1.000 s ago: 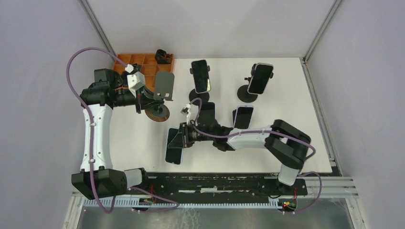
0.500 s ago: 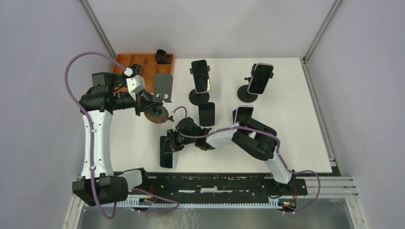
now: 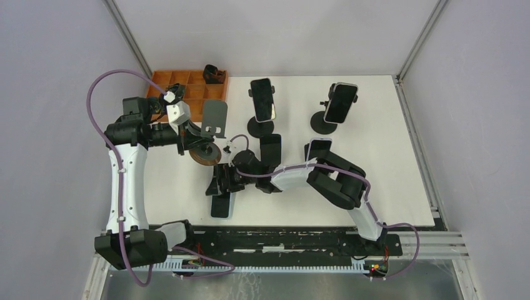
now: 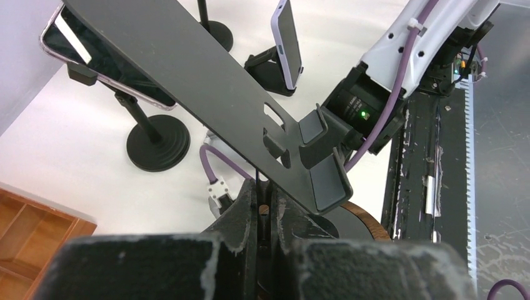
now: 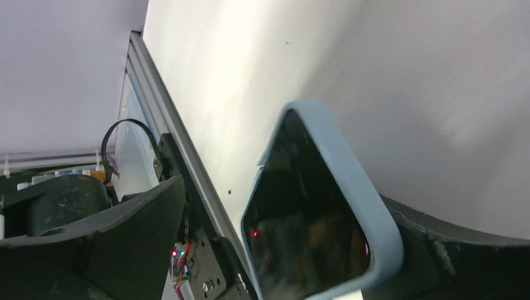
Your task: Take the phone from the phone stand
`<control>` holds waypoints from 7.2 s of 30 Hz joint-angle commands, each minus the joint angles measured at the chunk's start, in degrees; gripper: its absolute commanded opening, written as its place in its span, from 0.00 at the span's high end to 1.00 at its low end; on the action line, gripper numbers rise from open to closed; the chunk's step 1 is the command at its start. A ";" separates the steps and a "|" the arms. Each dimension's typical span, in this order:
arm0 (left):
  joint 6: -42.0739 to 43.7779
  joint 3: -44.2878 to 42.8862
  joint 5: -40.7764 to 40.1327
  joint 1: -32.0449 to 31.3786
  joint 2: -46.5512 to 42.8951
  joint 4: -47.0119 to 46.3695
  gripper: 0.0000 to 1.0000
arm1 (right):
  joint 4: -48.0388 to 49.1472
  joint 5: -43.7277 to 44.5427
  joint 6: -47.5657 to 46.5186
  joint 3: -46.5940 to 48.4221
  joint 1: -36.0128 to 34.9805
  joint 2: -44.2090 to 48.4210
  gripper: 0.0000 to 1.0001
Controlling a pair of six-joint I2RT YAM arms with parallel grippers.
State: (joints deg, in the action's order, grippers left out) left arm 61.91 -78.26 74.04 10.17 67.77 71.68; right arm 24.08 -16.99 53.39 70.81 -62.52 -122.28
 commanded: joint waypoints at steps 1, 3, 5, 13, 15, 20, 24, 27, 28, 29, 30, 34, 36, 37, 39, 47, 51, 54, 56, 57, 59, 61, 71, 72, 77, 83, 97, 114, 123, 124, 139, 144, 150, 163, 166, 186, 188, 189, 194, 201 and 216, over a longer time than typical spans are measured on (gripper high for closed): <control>4.06 -0.98 3.44 0.25 0.12 1.84 0.98 | -7.92 7.35 -5.54 0.62 1.09 5.26 0.02; 3.83 -1.34 3.53 0.21 0.50 2.08 0.98 | -10.80 9.77 -7.87 0.39 1.17 7.92 0.02; 4.03 -2.38 3.54 0.22 1.10 2.86 0.98 | -11.24 10.72 -9.58 -0.88 1.36 11.28 0.02; 7.18 -4.24 4.78 0.25 1.61 6.58 0.98 | -9.75 6.66 -16.27 -5.04 2.51 25.06 0.02; 7.25 -4.38 4.80 0.20 1.47 6.72 0.98 | -9.25 6.12 -16.71 -6.08 3.02 27.62 0.02; 7.22 -5.13 5.10 0.21 1.23 7.29 0.98 | -8.63 4.90 -16.55 -8.08 4.76 31.05 0.02; 7.35 -5.08 5.16 0.22 1.05 7.42 0.98 | -5.46 3.34 -16.16 -9.82 5.66 35.13 0.02; 9.34 -4.76 5.15 0.22 1.27 8.80 0.98 | -1.96 -1.93 -16.04 -10.70 6.51 38.50 0.02; 10.57 -4.74 5.29 0.23 1.35 9.73 0.98 | -0.30 -3.58 -15.75 -11.06 6.86 39.56 0.02; 11.94 -4.72 5.39 0.20 1.59 10.91 0.98 | 1.16 -4.97 -15.17 -11.53 7.33 40.59 0.02; 13.32 -4.70 5.60 0.22 1.82 11.99 0.98 | 2.52 -5.82 -14.42 -12.19 7.90 41.44 0.02; 14.02 -2.84 6.49 0.17 1.49 12.26 0.98 | 10.92 -9.81 -8.99 -14.98 11.66 43.57 0.04; 14.56 -1.90 6.75 0.11 0.72 12.24 0.98 | 14.80 -10.79 -6.20 -15.52 13.29 43.42 0.05; 14.74 -1.35 6.91 0.01 0.26 12.26 0.98 | 16.46 -11.31 -4.75 -15.24 13.80 42.91 0.06; 14.90 -0.49 7.20 -0.42 -0.69 12.26 0.98 | 19.55 -12.59 -2.48 -13.93 14.23 41.20 0.07; 13.61 1.70 7.41 -2.72 -2.87 12.25 0.98 | 24.01 -14.53 2.20 -6.94 14.18 33.87 0.11; 12.99 2.24 7.61 -4.07 -3.01 12.21 0.98 | 27.00 -14.59 4.44 -5.56 13.87 31.53 0.22; 12.94 3.10 7.15 -4.51 -2.63 12.24 0.98 | 28.00 -14.75 4.72 -4.85 13.23 30.74 0.38; 12.95 3.64 6.29 -4.57 -2.07 12.27 0.86 | 27.89 -14.93 4.18 -4.69 12.85 30.61 0.55; 12.82 3.86 5.68 -4.60 -1.77 12.33 0.73 | 27.59 -14.91 3.74 -4.87 12.78 30.73 0.66; 11.76 3.74 4.13 -4.56 -0.94 12.32 0.48 | 25.84 -14.75 1.87 -5.16 12.83 31.17 0.84; 10.66 3.30 2.52 -4.62 -0.19 12.33 0.23 | 21.76 -14.37 -1.90 -5.01 12.86 32.01 0.95; 8.92 1.34 1.93 -4.55 -0.09 12.30 0.12 | 11.24 -12.67 -16.12 -6.48 12.78 34.71 1.00; 8.55 1.18 2.19 -4.64 0.17 12.27 0.13 | 11.86 -12.66 -16.25 -6.99 12.73 34.86 1.00; 7.26 -0.17 3.62 -4.68 2.99 12.26 0.18 | 15.36 -12.62 -16.65 -9.11 11.98 35.41 1.00; 4.71 -1.46 5.19 -4.76 7.47 12.26 0.46 | 16.87 -12.07 -16.98 -9.08 10.88 34.66 1.00; 10.60 -4.53 -4.36 -6.93 10.52 12.25 0.98 | 14.06 -7.93 -18.04 -13.28 12.62 37.02 0.23; 21.54 -12.26 -18.48 -6.83 28.56 12.00 0.98 | -10.92 -0.09 -27.77 -29.23 19.77 60.24 0.02; 23.02 -18.88 -21.87 -6.83 36.91 11.34 0.98 | -13.79 2.44 -29.39 -32.26 20.18 60.90 0.02; 23.61 -20.08 -22.29 -6.80 37.99 12.17 0.97 | -13.79 2.41 -29.39 -32.39 20.18 60.81 0.02; 26.50 -20.62 -28.30 -6.08 44.27 9.57 0.62 | -13.34 6.26 -30.09 -31.96 20.36 56.71 0.02; 26.54 -19.92 -31.58 -5.70 43.35 4.76 0.50 | -12.61 7.41 -30.77 -30.32 20.35 52.74 0.02; 26.76 -17.03 -31.90 -5.52 39.74 -3.05 0.46 | -11.05 9.25 -31.22 -29.94 20.33 49.03 0.02; 26.84 -24.49 -28.33 -5.39 35.70 7.59 0.00 | -6.29 13.08 -36.39 -26.34 20.59 38.22 0.02; 26.22 -25.12 -26.17 -5.34 33.00 10.97 0.00 | -7.04 13.84 -38.17 -24.28 20.85 35.16 0.02; 10.95 -4.87 -12.56 -5.52 13.60 12.26 0.00 | 7.96 6.17 -32.67 -22.80 22.03 23.89 0.18; 10.93 -3.94 -13.42 -5.49 13.37 12.26 0.00 | 10.00 6.12 -31.72 -24.36 21.87 24.25 0.23; 10.86 -3.53 -13.94 -5.48 13.29 12.26 0.00 | 10.73 6.18 -31.38 -24.93 21.90 24.43 0.26; 9.96 -2.46 -14.15 -5.52 13.44 12.25 0.00 | 10.91 6.89 -31.23 -25.79 21.76 24.76 0.45; 10.33 -0.06 -13.71 -5.50 13.06 12.24 0.00 | 10.47 7.81 -31.48 -26.66 21.72 25.20 0.68; 13.35 3.08 -12.18 -7.04 12.23 12.25 0.00 | 17.51 -1.10 -23.60 -30.11 20.46 31.53 1.00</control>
State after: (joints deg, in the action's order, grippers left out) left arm 74.11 -76.29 59.09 4.03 81.84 83.68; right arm 33.01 -11.86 24.43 41.74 -40.95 -95.35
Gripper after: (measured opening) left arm 0.997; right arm 0.395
